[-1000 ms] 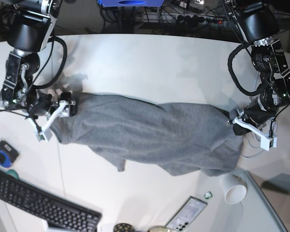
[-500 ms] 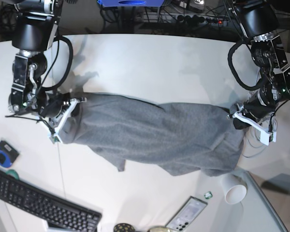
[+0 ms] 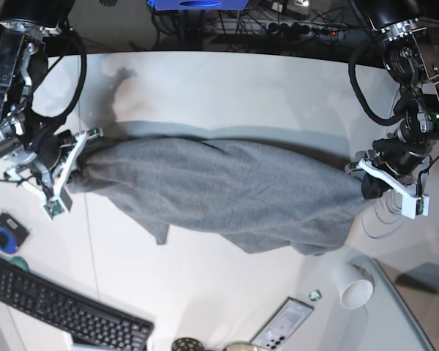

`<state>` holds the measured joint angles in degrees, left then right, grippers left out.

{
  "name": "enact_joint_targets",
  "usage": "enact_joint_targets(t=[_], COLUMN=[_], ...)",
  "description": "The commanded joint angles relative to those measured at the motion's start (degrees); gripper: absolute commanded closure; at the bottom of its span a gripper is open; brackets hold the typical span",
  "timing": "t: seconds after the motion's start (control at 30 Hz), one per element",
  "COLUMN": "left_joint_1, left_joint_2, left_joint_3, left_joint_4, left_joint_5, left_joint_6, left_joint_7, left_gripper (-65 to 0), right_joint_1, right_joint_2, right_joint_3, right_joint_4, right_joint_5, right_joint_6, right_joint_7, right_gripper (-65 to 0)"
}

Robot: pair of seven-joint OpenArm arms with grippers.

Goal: Layout the t-shirt on the table in an organized manner, then fold the t-shirt properly
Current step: 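Swing the held shirt toward the table edge and back with both grippers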

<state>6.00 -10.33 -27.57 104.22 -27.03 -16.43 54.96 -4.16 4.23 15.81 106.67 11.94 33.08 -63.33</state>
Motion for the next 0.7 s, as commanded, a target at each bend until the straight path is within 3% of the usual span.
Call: enact_joint_targets(t=[0.0, 0.17, 0.33, 0.4, 0.5, 0.67], left_joint_1=[-2.7, -8.6, -14.7, -16.5, -17.2, -14.5], left_joint_2=[-0.7, -0.7, -0.4, -0.4, -0.6, -1.8], left_joint_3=[1.1, 6.0, 8.4, 8.2, 7.7, 7.6], left_joint_4=[0.9, 0.4, -6.5, -12.3, -18.4, -17.7], left_joint_5=[-0.5, -0.5, -0.5, -0.5, -0.5, -0.8], left_joint_6=[-0.1, 0.2, 0.3, 0.3, 0.3, 0.3], left_joint_7=[-1.8, -1.7, -1.7, -2.1, -2.3, -5.7], left_gripper=[0.0, 0.0, 0.0, 0.0, 0.0, 0.0], right_joint_1=[4.1, 17.6, 29.3, 32.3, 34.5, 31.9], right_joint_2=[1.0, 2.0, 3.4, 3.4, 3.4, 4.2], right_joint_3=[0.1, 0.2, 0.1, 0.1, 0.1, 0.1], right_joint_4=[0.4, -9.4, -25.0, -32.4, -39.7, -36.5], right_joint_5=[0.1, 0.1, 0.1, 0.1, 0.0, 0.0], right_joint_6=[0.1, 0.1, 0.1, 0.1, 0.1, 0.1], right_joint_7=[1.4, -2.0, -1.2, 1.6, 4.8, 5.3], right_gripper=[-0.6, -0.6, -0.6, -0.6, -0.6, -0.6])
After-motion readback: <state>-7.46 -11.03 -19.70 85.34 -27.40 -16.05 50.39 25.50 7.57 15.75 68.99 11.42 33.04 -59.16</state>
